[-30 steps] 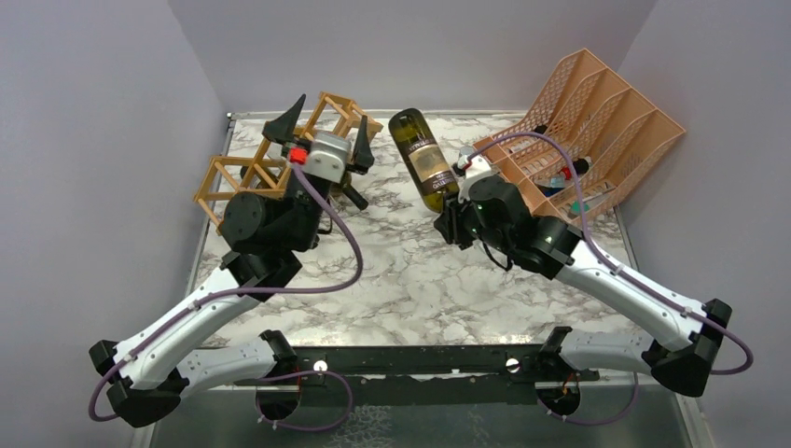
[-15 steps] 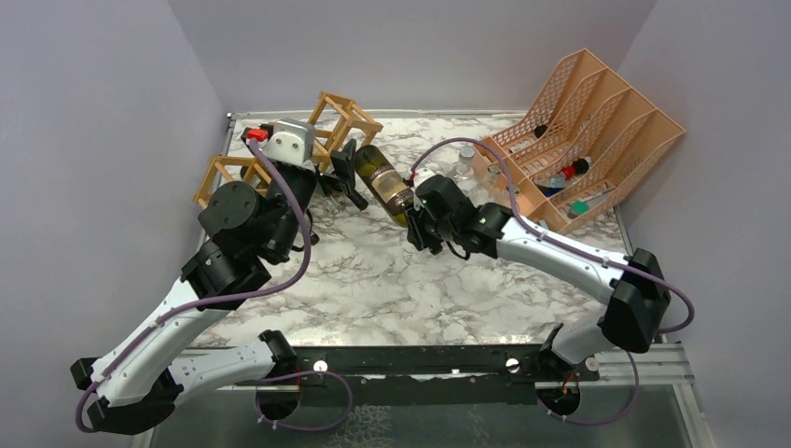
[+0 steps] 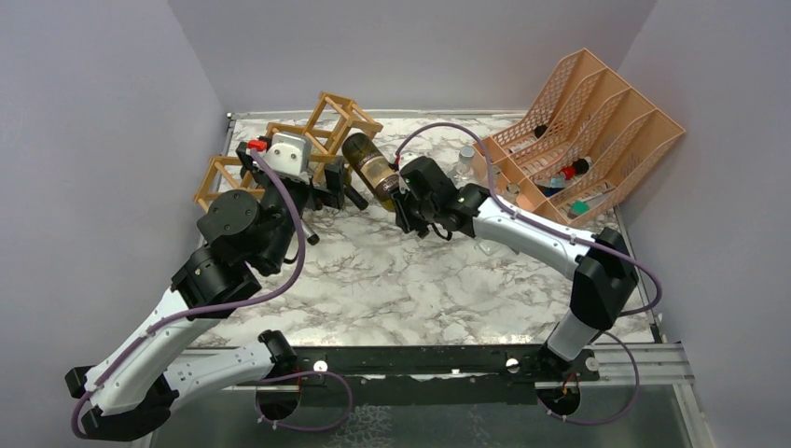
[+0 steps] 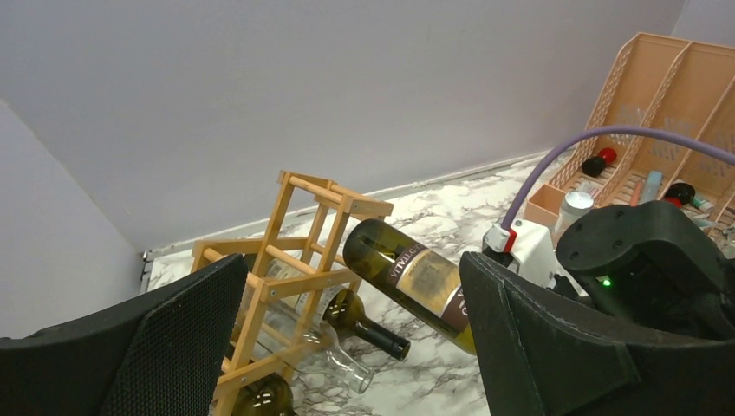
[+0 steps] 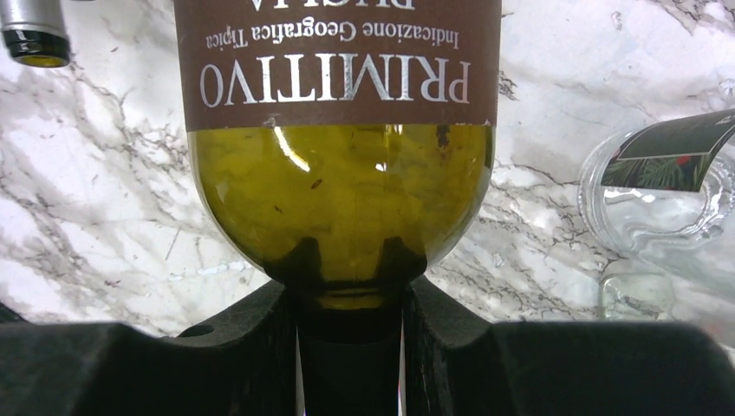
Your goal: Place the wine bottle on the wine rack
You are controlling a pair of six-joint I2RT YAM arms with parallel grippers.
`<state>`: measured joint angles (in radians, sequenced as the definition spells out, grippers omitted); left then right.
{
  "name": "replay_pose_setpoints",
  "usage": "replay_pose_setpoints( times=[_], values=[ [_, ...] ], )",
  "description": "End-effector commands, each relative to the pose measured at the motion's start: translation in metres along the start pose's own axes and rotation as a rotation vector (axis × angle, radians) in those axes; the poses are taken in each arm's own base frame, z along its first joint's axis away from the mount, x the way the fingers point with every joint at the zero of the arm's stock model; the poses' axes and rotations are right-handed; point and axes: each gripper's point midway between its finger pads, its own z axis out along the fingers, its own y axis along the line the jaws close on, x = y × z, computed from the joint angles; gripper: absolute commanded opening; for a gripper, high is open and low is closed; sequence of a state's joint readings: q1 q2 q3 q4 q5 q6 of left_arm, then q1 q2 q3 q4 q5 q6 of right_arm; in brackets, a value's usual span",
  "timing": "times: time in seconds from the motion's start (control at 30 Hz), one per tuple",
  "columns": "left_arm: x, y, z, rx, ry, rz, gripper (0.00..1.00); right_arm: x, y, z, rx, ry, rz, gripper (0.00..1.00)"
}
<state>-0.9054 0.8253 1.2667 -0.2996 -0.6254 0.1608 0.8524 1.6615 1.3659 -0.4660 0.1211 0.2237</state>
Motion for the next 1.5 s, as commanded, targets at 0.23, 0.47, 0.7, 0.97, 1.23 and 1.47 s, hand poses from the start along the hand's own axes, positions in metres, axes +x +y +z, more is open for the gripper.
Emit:
replay_pose_setpoints(
  times=[0.23, 0.47, 0.7, 0.97, 1.23, 1.47],
  values=[
    [0.005, 0.008, -0.004, -0.033, 0.018, 0.009, 0.99, -0.053, -0.003, 0.012, -0.003, -0.114, -0.013, 0.01],
    [0.005, 0.008, -0.006, -0.025, 0.018, 0.001, 0.99, -0.057, -0.010, 0.021, -0.010, -0.090, -0.025, 0.01],
    [0.003, 0.007, -0.006, -0.021, 0.019, -0.002, 0.99, -0.059, -0.013, 0.034, -0.025, -0.069, -0.029, 0.01],
    [0.003, 0.004, -0.004, -0.013, 0.023, -0.001, 0.99, -0.075, -0.018, 0.047, -0.018, -0.086, -0.085, 0.01],
    [-0.001, 0.002, -0.002, -0.006, 0.022, -0.005, 0.99, -0.100, -0.021, 0.067, -0.030, -0.140, -0.188, 0.02],
    [0.000, -0.002, 0.001, -0.002, 0.028, -0.003, 0.99, -0.118, -0.025, 0.093, -0.013, -0.184, -0.276, 0.09]
  ],
)
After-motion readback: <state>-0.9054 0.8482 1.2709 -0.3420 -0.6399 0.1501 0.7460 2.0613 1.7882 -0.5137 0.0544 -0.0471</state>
